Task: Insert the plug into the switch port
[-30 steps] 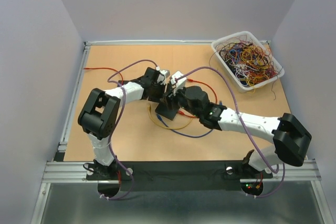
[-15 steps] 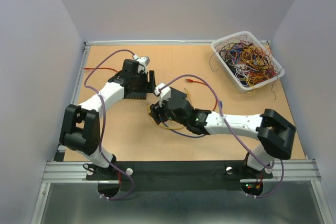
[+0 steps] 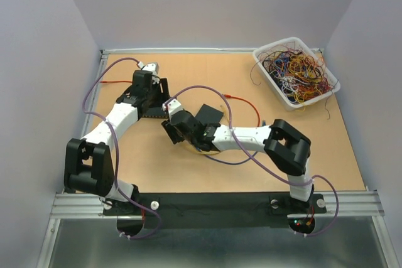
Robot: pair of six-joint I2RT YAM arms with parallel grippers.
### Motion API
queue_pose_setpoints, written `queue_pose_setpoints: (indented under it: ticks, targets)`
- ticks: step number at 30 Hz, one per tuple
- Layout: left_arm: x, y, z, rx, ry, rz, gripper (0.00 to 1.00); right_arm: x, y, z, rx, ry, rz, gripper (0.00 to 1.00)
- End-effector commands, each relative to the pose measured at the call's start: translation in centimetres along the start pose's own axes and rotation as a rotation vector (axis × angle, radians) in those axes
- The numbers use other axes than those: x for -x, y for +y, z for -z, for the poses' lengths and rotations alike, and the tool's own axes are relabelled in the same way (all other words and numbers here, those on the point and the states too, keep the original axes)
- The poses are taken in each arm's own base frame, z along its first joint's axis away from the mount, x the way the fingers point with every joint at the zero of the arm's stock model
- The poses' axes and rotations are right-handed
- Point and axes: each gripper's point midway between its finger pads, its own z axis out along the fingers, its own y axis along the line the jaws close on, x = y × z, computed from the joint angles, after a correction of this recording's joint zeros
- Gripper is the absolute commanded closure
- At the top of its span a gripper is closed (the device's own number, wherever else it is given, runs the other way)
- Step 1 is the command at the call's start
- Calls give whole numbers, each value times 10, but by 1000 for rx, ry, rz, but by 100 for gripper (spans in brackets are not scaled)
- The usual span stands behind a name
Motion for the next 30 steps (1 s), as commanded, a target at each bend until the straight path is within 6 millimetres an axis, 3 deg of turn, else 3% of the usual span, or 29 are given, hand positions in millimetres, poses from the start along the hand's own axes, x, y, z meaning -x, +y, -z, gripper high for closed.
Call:
queue_pose_setpoints:
  ticks: [1,16,27,30]
  targets:
    - [26,5,18,38,-115,15,25,21,-2,-12,-74,-22,-22,42]
    - [36,16,27,86,-163,29,25,-12,-16,-49,-215,119,-38,56]
    - [36,16,28,81,-163,27,25,-39,-37,-59,-282,194,-69,55]
    - [36,16,27,81,-162,30,25,-45,-45,-58,-301,211,-86,49]
